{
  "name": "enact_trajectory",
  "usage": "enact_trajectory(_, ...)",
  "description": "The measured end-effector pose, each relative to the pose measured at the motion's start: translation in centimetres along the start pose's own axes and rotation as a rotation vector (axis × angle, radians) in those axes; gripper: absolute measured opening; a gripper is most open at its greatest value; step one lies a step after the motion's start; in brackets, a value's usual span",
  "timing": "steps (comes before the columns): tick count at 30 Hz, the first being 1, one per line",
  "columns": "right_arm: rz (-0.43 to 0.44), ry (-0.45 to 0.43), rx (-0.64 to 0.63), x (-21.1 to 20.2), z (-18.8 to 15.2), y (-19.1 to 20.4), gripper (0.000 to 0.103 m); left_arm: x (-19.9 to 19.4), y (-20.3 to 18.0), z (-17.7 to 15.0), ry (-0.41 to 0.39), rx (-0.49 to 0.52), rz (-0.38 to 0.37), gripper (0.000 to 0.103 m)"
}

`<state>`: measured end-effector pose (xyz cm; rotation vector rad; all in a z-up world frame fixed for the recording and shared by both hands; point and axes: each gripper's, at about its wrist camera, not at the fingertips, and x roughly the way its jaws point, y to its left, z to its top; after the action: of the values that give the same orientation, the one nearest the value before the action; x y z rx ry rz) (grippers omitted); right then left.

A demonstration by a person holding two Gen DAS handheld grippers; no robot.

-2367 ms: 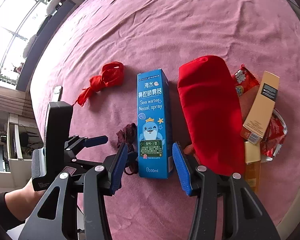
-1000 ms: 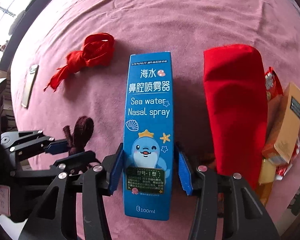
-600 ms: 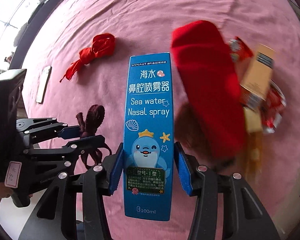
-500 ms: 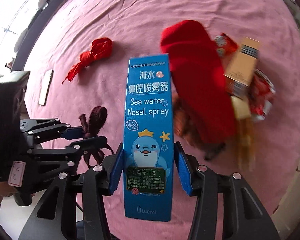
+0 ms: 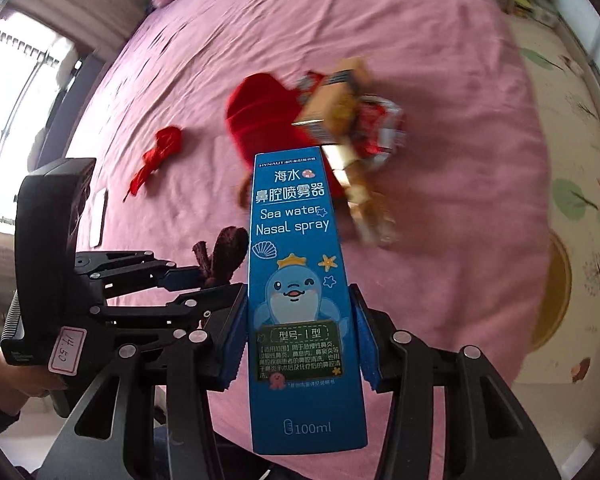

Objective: Collect trash
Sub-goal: 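Carry the maroon item and blue box with both tools over the bin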

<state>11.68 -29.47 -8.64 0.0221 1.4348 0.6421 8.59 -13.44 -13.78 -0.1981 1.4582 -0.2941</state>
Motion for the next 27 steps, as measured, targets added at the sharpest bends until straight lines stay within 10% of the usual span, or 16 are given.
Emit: enact_trajectory(27,-0.110,-0.198,0.445,-10.9,-9.5,-24.9,0.046,11.3,-24.4,8.0,0.137,0.321,-0.105,0.027)
